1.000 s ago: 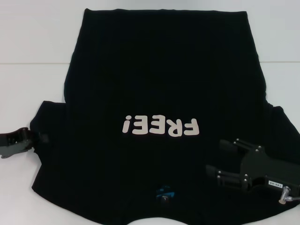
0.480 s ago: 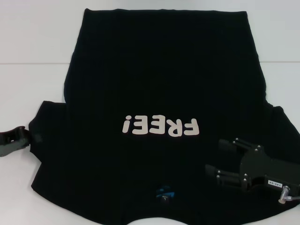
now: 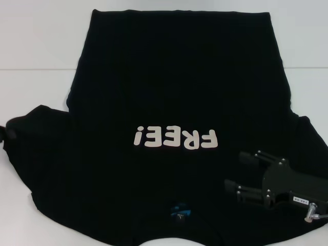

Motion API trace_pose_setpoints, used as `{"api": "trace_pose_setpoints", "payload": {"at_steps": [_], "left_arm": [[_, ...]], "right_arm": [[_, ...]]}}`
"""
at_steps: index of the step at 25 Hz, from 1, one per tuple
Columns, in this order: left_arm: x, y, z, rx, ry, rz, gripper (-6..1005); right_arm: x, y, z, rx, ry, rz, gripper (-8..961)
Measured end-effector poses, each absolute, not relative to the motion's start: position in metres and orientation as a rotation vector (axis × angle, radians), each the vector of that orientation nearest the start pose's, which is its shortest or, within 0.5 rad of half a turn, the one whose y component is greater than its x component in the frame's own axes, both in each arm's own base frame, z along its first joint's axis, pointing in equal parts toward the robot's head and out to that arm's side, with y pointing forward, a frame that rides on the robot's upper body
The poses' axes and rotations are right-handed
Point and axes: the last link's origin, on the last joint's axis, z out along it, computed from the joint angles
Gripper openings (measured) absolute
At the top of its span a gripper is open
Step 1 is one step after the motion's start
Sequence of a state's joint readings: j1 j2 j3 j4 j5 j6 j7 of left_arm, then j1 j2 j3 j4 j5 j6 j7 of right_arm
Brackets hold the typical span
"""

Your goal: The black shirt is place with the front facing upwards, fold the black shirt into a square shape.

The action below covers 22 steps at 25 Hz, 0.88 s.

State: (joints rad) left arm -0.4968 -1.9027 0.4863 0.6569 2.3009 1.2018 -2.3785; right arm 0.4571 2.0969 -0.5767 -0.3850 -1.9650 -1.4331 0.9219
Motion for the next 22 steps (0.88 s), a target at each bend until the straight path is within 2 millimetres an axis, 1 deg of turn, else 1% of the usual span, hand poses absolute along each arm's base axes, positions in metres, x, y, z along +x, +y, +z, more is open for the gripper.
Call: {"api": "trace_pose_setpoints", "payload": {"at_steps": [3, 10, 15, 18, 22], "left_arm": [[-0.376, 0.356, 0.108, -1.723, -1.768, -0.502, 15], [-0.369, 0.363, 0.11, -1.75, -1.755, -0.51, 15], [-0.362, 0.365, 0.11, -1.781, -1.772, -0.528, 15], [-0.349, 0.365, 0.104, -1.84, -1.797, -0.548, 15], [-0.326, 0.368, 0.091, -1.935, -1.811, -0.619, 22]], "right_arm": [[0.303, 0.294, -0.042, -2.585, 0.482, 0.7, 883], [0.303, 0.293, -0.044, -2.588, 0.487, 0.706, 883], [0.302, 0.293, -0.044, -2.59, 0.488, 0.709, 884], [0.302, 0.293, -0.044, -2.59, 0.488, 0.71, 884], [0.302, 0.293, -0.044, -2.591, 0.489, 0.71, 883]]}}
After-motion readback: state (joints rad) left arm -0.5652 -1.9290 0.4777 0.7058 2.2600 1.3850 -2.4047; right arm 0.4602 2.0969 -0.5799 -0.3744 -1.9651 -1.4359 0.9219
